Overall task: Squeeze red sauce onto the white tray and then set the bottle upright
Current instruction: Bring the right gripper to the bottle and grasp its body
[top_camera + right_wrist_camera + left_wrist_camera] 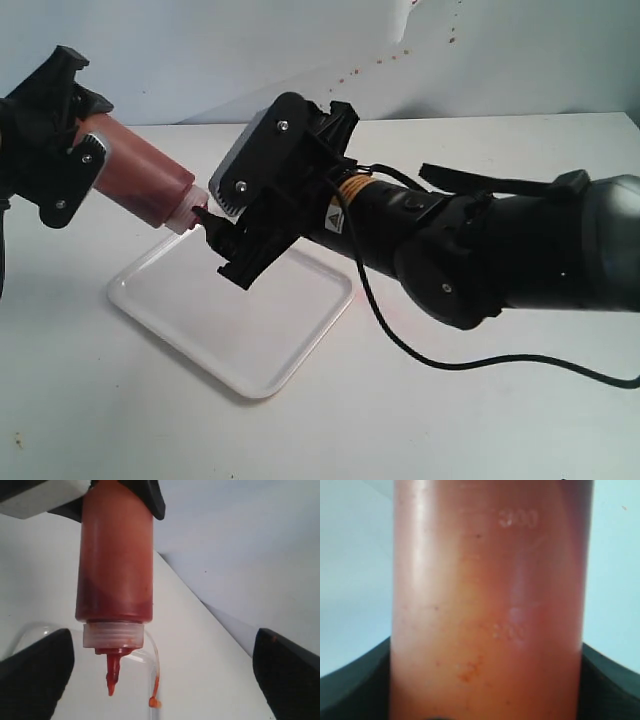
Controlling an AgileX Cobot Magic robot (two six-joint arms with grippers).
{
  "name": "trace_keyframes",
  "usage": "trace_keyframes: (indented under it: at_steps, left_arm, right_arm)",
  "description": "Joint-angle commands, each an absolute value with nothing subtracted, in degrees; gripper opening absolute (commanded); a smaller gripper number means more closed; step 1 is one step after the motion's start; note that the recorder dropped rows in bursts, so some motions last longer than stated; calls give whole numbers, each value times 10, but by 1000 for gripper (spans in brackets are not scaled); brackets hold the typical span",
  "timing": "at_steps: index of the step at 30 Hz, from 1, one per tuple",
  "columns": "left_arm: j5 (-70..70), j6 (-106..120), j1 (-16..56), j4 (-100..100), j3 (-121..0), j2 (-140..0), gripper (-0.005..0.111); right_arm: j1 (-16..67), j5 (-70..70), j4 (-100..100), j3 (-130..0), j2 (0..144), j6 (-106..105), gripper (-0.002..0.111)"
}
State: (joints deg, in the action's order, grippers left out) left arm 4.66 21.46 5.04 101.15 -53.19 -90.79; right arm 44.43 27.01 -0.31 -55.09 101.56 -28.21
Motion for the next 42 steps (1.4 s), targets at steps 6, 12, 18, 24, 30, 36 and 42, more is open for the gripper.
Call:
trace_keyframes:
  at_steps: [6, 12, 18, 24, 30, 36, 42]
  left_arm:
    - [12, 225, 62, 999, -540, -900, 0]
    - [12, 227, 62, 999, -540, -900, 0]
    - [12, 227, 62, 999, -540, -900, 0]
    - [10, 230, 62, 999, -540, -900, 0]
    - [-6, 245, 62, 999, -540, -900, 0]
    - [-6, 245, 62, 999, -540, -900, 0]
    - [0, 246, 62, 999, -540, -900, 0]
  right_arm:
    - [446, 330, -29, -554, 1058, -235, 88]
    - [446, 438, -49, -554, 1079, -192, 88]
    - [446, 456, -42, -554, 1082, -121, 88]
    - [446, 456, -41, -554, 1082, -87, 89]
    - [446, 435, -85, -554, 1086, -87, 105]
    - [446, 418, -84, -554, 1087, -102, 105]
    - [446, 396, -84, -554, 1091, -57, 105]
